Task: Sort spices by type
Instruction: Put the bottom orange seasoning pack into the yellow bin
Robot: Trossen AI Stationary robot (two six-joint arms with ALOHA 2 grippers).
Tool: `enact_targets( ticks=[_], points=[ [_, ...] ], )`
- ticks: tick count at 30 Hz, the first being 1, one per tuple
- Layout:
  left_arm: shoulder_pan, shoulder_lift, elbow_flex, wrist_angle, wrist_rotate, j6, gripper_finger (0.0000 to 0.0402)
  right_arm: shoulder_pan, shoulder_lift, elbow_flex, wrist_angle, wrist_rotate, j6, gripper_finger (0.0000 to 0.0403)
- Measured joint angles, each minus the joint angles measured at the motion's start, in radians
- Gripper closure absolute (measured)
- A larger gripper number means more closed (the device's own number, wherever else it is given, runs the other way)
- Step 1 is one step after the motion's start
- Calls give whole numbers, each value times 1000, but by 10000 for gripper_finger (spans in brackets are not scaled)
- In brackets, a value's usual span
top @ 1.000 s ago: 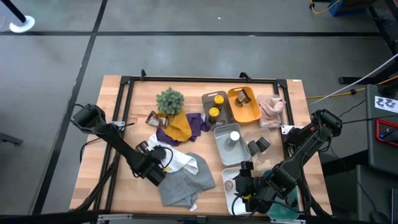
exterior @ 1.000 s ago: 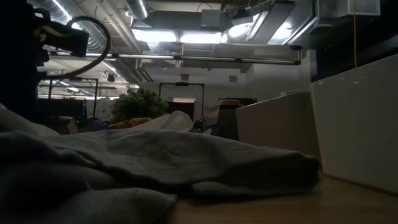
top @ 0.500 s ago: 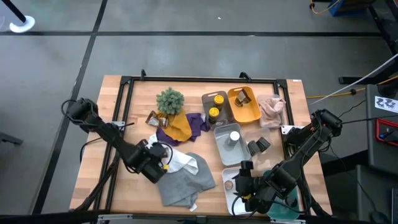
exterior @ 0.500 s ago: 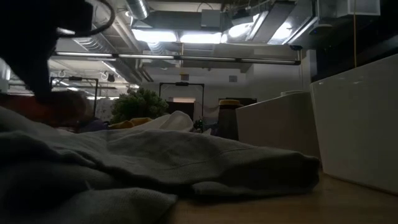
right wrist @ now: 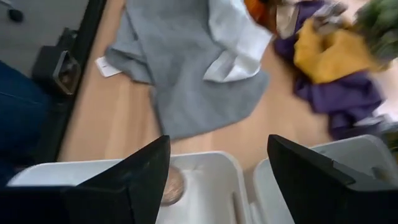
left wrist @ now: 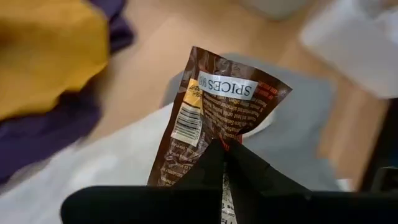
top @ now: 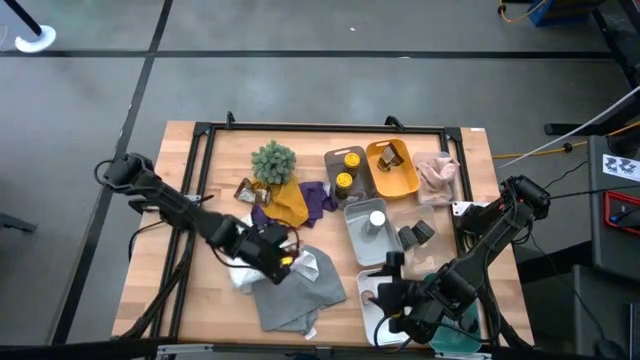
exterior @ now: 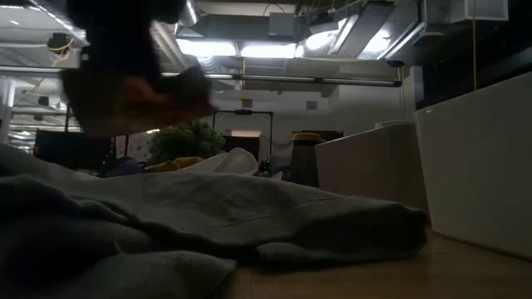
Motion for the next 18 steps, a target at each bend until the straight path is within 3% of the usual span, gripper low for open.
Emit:
enact_targets(
  ticks=[9, 18],
  points=[
    [149, 0, 0, 309, 217, 119, 401, 0, 0, -1, 2, 178, -91, 134],
    [279, 0, 0, 518, 347, 185, 401, 0, 0, -1, 3, 366, -200, 134]
  ],
)
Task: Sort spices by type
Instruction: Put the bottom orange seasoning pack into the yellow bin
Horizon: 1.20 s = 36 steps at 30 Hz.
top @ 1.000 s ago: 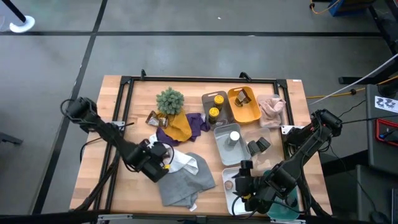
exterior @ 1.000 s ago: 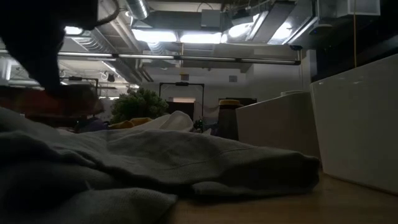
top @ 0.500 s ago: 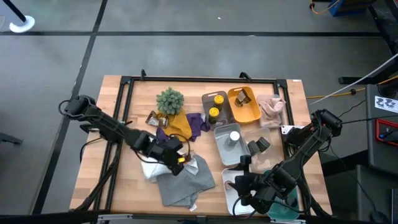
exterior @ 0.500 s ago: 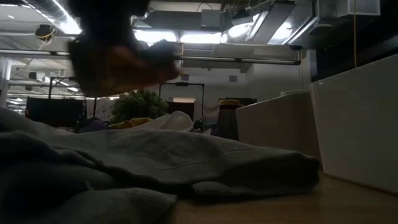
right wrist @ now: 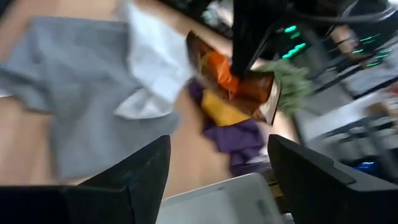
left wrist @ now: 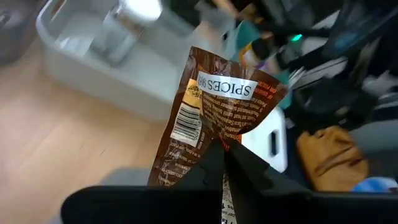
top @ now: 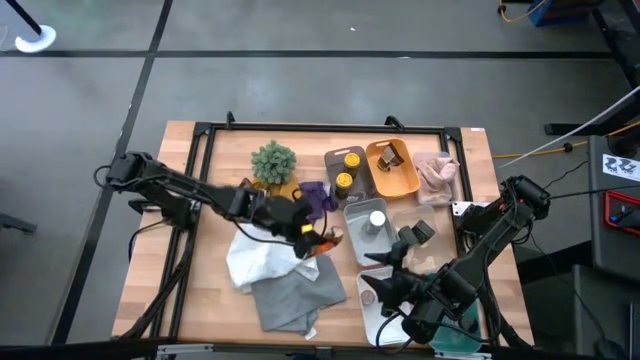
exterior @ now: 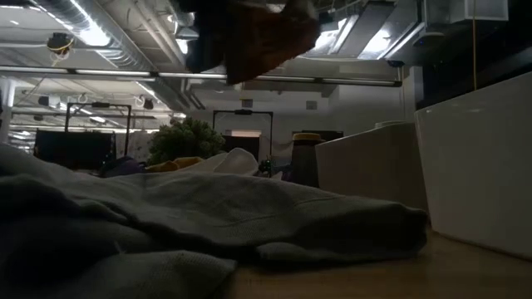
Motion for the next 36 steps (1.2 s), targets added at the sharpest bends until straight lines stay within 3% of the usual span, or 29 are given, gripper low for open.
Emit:
enact_targets(
  ticks=[5, 11, 20, 28, 36],
  points=[
    [57, 0, 0, 118, 64, 3, 401, 0, 0, 0, 1, 158, -59, 134],
    [113, 0, 0, 249, 137, 3, 401, -14, 0, 0, 2, 257, -199, 134],
    [194, 1, 0, 351, 136, 77, 401, -120, 0, 0, -3, 292, -292, 134],
    [316, 17, 0, 418, 97, 127, 400, -123, -80, -1, -33, 298, -317, 134],
    [396, 196, 84, 587, 95, 178, 400, -124, -210, -1, -58, 307, -317, 134]
  ],
)
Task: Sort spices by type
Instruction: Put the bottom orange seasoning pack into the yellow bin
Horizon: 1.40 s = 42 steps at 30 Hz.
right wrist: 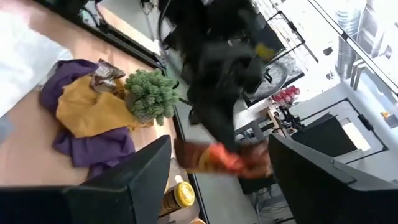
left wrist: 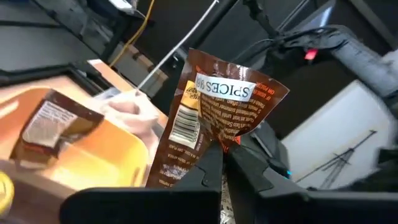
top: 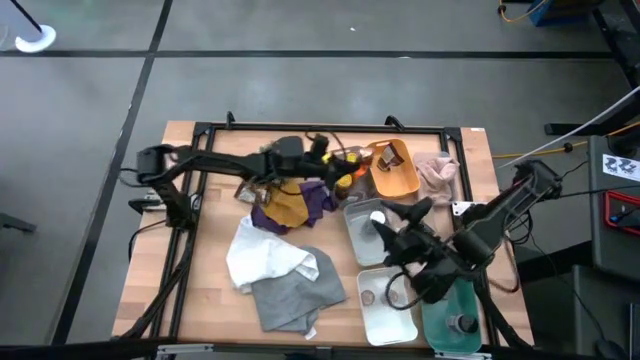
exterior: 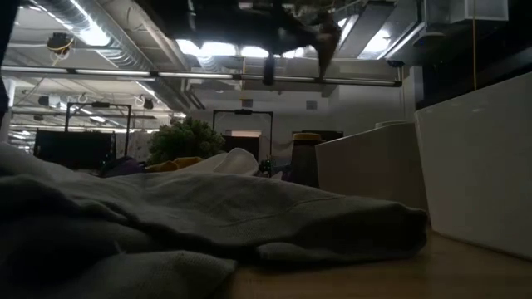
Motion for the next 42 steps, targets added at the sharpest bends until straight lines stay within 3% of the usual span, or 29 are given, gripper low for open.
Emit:
enact_targets(
  ticks=[11, 18, 36, 42],
  points=[
    [38, 411, 388, 24, 0, 152, 400, 0, -153, 1, -51, -22, 28, 134],
    [56, 575, 505, 2, 0, 176, 400, 0, -176, 1, -152, -47, 117, 134],
    [54, 610, 505, 27, 0, 331, 398, 0, -175, 1, -221, -125, 218, 134],
    [54, 610, 505, 31, 0, 364, 358, 0, -174, 1, -221, -150, 219, 134]
  ],
)
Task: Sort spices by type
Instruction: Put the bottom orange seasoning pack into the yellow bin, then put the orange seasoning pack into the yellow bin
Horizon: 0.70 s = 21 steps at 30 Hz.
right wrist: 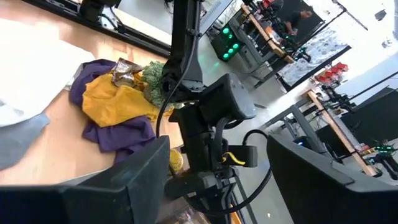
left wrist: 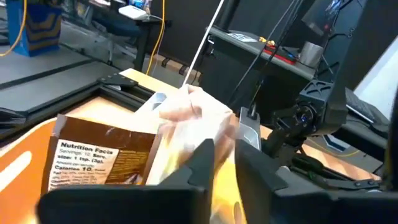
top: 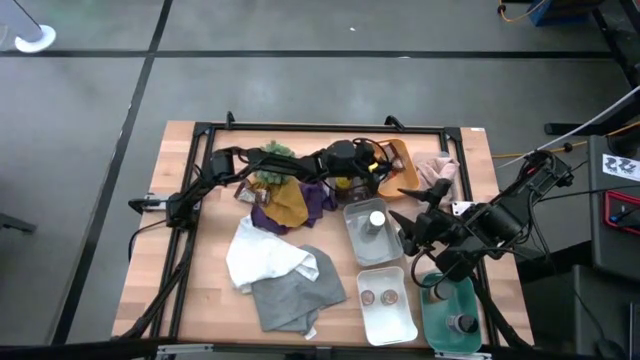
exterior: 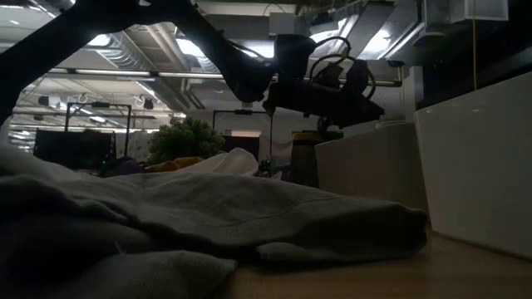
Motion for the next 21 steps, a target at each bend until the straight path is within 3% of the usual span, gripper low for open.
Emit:
enact_targets(
  ticks=[8, 16, 21],
  points=[
    [0, 0, 0, 0, -1, -5, 295, 0, 0, 0, 0, -1, 0, 134],
    [17, -34, -1, -18, 0, -5, 284, 0, 0, 0, 0, -37, 18, 134],
    [44, -145, 0, -262, 56, 57, 284, 0, 0, 0, 0, -101, 61, 134]
  ],
)
